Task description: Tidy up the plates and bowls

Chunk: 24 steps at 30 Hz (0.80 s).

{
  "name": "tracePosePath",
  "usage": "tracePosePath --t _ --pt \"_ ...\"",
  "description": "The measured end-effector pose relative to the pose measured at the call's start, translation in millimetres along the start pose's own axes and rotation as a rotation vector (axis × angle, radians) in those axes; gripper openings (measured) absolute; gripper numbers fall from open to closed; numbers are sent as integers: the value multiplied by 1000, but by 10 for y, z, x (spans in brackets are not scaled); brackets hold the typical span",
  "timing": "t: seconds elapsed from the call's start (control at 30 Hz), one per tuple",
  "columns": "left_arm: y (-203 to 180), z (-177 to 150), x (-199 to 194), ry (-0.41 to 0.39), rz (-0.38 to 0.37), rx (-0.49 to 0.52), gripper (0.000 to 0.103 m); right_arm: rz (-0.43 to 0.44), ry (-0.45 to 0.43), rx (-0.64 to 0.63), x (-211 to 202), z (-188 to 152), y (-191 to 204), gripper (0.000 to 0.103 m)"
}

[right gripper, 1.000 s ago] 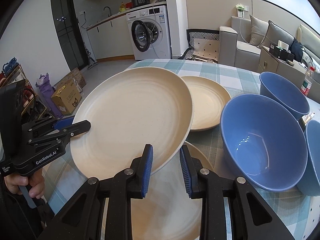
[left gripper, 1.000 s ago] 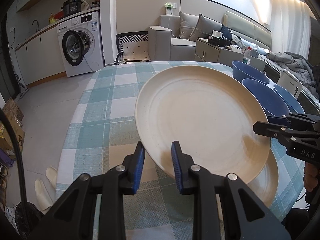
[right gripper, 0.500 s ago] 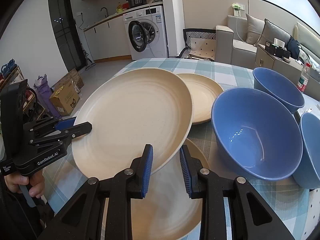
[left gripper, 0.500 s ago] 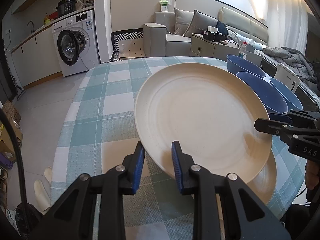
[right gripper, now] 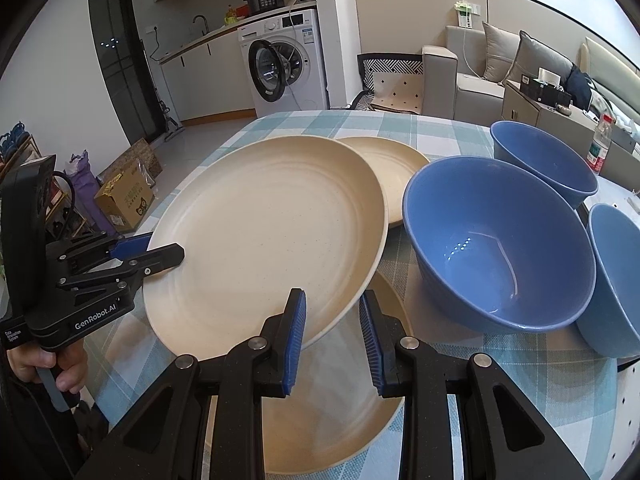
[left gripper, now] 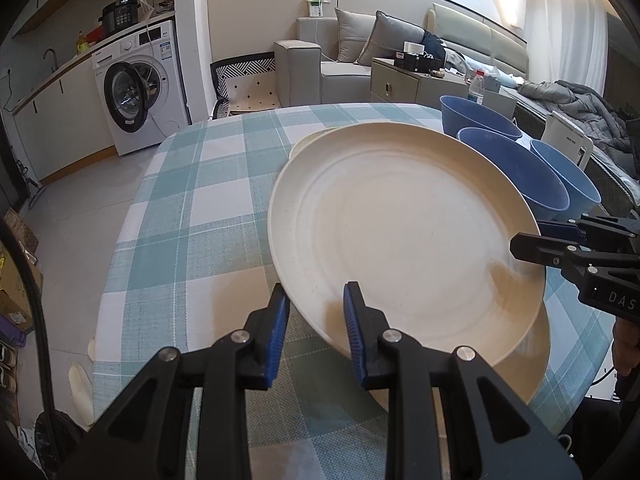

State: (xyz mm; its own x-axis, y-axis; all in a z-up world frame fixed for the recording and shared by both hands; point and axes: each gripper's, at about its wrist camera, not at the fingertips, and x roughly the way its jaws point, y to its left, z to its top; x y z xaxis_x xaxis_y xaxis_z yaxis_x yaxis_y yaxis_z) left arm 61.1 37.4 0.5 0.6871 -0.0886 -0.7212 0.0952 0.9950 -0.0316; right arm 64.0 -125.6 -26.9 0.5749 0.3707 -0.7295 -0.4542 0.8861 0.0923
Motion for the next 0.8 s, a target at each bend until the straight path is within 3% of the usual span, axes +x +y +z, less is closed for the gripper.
tracePosePath --t 0.8 --pt "-127 -67 35 34 -13 56 25 -2 30 36 -22 -207 -116 29"
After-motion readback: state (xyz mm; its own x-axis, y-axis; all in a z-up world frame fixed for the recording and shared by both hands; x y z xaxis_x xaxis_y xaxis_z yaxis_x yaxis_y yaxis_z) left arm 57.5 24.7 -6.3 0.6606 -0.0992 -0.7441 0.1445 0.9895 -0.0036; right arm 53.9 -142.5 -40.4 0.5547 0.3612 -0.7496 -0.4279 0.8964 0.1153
